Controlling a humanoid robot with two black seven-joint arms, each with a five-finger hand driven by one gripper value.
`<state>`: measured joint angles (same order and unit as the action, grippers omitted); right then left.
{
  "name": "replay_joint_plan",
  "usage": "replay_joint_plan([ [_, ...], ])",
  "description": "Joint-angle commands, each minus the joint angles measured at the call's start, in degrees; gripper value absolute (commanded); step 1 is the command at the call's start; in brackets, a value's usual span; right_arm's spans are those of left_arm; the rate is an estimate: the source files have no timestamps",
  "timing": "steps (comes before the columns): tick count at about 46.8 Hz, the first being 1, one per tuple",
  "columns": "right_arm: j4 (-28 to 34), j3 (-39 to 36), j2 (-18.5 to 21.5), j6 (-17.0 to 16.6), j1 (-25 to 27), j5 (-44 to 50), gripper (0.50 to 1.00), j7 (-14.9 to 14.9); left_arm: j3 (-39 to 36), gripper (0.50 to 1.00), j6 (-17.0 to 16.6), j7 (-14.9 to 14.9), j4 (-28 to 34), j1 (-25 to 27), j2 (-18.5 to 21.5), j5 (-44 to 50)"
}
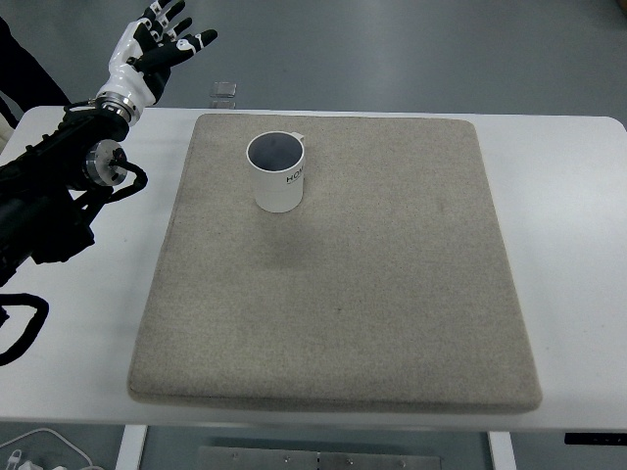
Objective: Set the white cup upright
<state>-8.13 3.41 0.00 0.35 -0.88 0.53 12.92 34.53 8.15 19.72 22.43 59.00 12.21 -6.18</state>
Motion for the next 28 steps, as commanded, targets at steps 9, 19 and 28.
replay_joint_plan([
  [9,-0.04,-0.07,0.0,0.0,0.0,-0.09,0.93,0.0,0.01,0.996,9.69,-5.83,-5.72,-0.2,-0.43,1.96],
  [19,-0.04,-0.07,0.0,0.0,0.0,0.0,0.93,0.0,0.01,0.996,15.67,-6.1,-7.13,-1.34,-0.43,4.95],
  [28,0.04,-0.07,0.0,0.0,0.0,0.0,0.93,0.0,0.01,0.996,17.87,-6.01,-7.22,-2.13,-0.52,10.13],
])
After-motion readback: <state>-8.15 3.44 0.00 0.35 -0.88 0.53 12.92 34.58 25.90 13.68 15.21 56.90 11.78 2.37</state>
